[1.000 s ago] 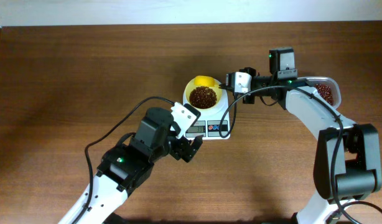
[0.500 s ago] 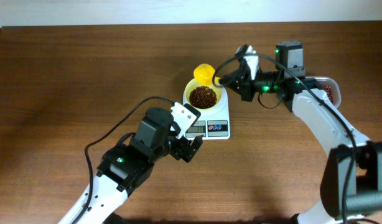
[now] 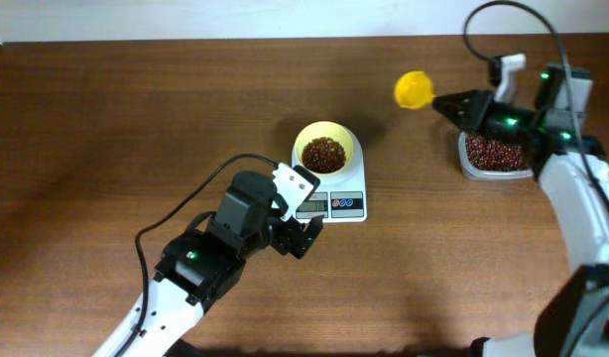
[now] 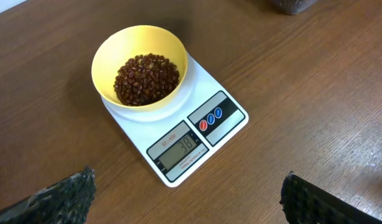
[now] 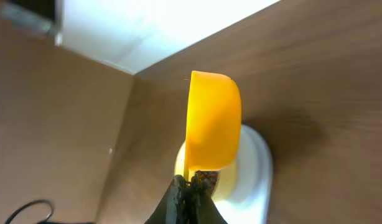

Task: Scoop item into bowl and weigh 50g on scale
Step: 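Carry the empty scoop with the right gripper back to the bean container, then dip the scoop into the red beans again with the right gripper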

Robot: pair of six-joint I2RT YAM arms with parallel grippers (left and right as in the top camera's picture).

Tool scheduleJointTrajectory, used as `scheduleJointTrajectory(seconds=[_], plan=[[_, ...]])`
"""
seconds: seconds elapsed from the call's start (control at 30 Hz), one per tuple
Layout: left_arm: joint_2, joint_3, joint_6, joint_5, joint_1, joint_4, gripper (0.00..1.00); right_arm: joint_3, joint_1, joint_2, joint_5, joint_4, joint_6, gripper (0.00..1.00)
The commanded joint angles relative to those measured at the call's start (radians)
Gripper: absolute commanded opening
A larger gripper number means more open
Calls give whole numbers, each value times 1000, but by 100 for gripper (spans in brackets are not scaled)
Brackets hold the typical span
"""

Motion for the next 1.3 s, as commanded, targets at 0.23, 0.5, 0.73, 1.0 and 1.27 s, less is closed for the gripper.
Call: scheduleJointTrajectory(seconds=[0.23, 0.5, 0.73, 1.0, 1.27], plan=[[2, -9, -13, 4, -2, 1, 99, 13, -202, -178, 644, -329, -379, 4], [2, -9, -13, 4, -2, 1, 99, 13, -200, -165, 753, -337, -590, 4], [2, -9, -13, 4, -2, 1, 99, 13, -200, -161, 703, -341, -593, 4], [2, -9, -13, 4, -2, 1, 99, 13, -199, -157, 619, -380, -667, 4], [2, -9, -13, 4, -2, 1, 99, 11, -199, -12, 618, -383, -667, 4]])
